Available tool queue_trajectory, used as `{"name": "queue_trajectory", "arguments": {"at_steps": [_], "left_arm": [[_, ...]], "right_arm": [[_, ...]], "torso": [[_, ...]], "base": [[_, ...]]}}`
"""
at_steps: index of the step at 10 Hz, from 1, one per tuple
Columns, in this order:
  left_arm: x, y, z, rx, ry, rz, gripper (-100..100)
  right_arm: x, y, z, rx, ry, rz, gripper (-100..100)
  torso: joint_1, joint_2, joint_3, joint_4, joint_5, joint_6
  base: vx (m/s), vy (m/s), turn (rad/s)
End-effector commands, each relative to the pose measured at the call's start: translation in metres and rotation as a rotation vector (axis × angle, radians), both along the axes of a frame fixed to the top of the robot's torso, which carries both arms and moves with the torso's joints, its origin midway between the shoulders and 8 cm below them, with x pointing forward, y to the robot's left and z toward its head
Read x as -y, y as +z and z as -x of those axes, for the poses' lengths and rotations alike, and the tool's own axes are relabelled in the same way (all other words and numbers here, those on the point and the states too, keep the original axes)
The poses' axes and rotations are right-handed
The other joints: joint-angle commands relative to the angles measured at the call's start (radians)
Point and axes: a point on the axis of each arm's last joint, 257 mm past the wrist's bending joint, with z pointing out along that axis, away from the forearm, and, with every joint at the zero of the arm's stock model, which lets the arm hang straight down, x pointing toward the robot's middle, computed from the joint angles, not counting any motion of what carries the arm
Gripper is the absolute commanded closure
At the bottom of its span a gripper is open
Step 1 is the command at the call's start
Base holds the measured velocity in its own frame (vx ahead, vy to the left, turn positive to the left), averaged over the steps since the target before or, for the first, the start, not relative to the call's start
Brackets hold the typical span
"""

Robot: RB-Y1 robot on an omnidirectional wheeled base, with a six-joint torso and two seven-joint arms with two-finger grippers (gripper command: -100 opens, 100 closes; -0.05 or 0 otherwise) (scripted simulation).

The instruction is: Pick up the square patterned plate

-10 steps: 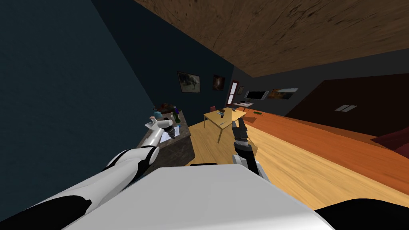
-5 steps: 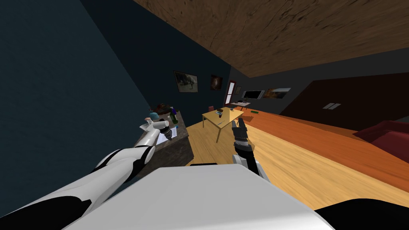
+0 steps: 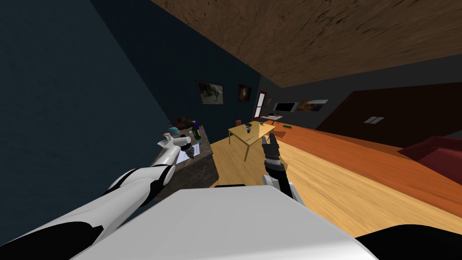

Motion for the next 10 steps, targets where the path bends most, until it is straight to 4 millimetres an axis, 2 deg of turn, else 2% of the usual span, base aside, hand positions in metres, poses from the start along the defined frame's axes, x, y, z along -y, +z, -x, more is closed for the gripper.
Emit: {"name": "queue_trajectory", "arguments": {"at_steps": [1, 4, 5, 6, 10], "left_arm": [[0.000, 0.000, 0.000, 0.000, 0.000, 0.000, -100], [0.003, -0.021, 0.002, 0.007, -0.001, -0.001, -100], [0.002, -0.017, 0.002, 0.004, -0.001, 0.000, -100], [0.002, -0.017, 0.001, 0.006, -0.001, 0.000, 100], [0.002, -0.016, 0.001, 0.008, -0.001, -0.001, 100]], "right_arm": [[0.000, 0.000, 0.000, 0.000, 0.000, 0.000, 0], [0.000, 0.000, 0.000, 0.000, 0.000, 0.000, 0], [0.000, 0.000, 0.000, 0.000, 0.000, 0.000, 0], [0.000, 0.000, 0.000, 0.000, 0.000, 0.000, 0], [0.000, 0.000, 0.000, 0.000, 0.000, 0.000, 0]], "torso": [[0.000, 0.000, 0.000, 0.000, 0.000, 0.000], [0.001, -0.001, 0.000, 0.000, 0.000, 0.000], [0.002, -0.001, -0.001, -0.001, 0.001, 0.000], [0.002, -0.002, -0.001, -0.001, 0.001, 0.000], [0.004, -0.004, -0.003, -0.002, 0.002, 0.000]], "base": [[0.001, -0.006, -0.016], [0.011, 0.013, 0.003], [0.002, 0.005, 0.001], [0.000, 0.000, 0.000], [0.000, 0.000, 0.000]]}}
